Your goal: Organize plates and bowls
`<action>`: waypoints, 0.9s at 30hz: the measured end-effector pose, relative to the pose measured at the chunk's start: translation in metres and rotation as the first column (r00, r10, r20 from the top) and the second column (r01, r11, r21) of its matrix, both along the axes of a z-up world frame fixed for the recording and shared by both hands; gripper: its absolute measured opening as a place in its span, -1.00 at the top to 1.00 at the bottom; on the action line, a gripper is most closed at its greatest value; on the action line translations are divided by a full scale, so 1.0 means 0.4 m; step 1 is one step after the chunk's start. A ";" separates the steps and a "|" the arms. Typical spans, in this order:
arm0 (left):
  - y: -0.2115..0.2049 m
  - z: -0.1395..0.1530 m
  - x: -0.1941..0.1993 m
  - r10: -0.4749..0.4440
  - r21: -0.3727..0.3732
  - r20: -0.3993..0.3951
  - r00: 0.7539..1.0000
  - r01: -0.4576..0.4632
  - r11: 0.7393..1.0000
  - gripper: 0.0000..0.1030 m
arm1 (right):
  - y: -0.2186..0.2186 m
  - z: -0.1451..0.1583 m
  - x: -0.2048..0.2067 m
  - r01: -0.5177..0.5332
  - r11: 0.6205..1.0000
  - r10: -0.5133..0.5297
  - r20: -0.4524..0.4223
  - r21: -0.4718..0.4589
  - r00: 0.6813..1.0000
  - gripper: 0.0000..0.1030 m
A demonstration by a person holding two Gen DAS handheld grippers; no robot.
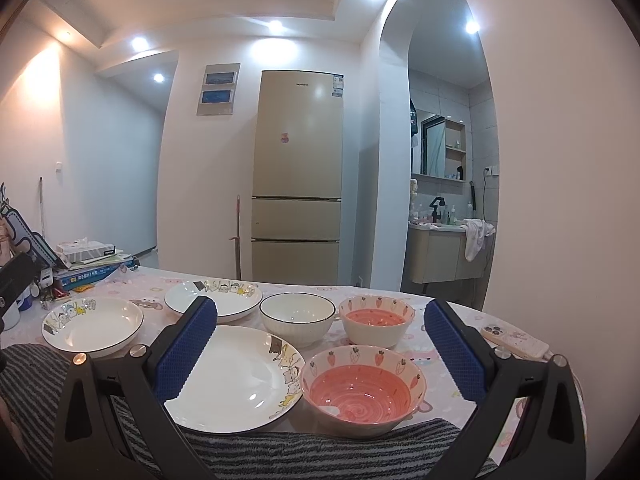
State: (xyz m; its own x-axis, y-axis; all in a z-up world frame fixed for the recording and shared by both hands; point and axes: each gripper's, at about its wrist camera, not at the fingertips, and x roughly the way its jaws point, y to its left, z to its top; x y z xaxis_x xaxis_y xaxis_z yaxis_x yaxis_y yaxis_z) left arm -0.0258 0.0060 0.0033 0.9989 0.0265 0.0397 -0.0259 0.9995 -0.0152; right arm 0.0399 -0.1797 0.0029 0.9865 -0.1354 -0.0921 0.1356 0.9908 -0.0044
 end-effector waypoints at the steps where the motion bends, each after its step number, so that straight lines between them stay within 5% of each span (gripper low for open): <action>1: -0.001 0.000 -0.001 0.001 0.001 0.004 1.000 -0.001 1.000 -1.00 | 0.000 0.000 0.001 0.000 1.000 0.000 -0.002 0.000 1.000 -1.00; 27: 0.025 -0.004 0.001 0.018 -0.044 -0.004 1.000 -0.018 0.999 -1.00 | 0.038 -0.002 0.003 -0.065 0.997 0.064 -0.012 -0.047 0.998 -1.00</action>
State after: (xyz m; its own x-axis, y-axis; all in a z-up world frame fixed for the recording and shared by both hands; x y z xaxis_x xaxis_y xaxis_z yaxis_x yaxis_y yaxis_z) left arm -0.0256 0.0158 0.0019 0.9984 0.0459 0.0345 -0.0438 0.9973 -0.0592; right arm 0.0413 -0.1646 0.0022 0.9923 -0.0762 -0.0977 0.0713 0.9961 -0.0528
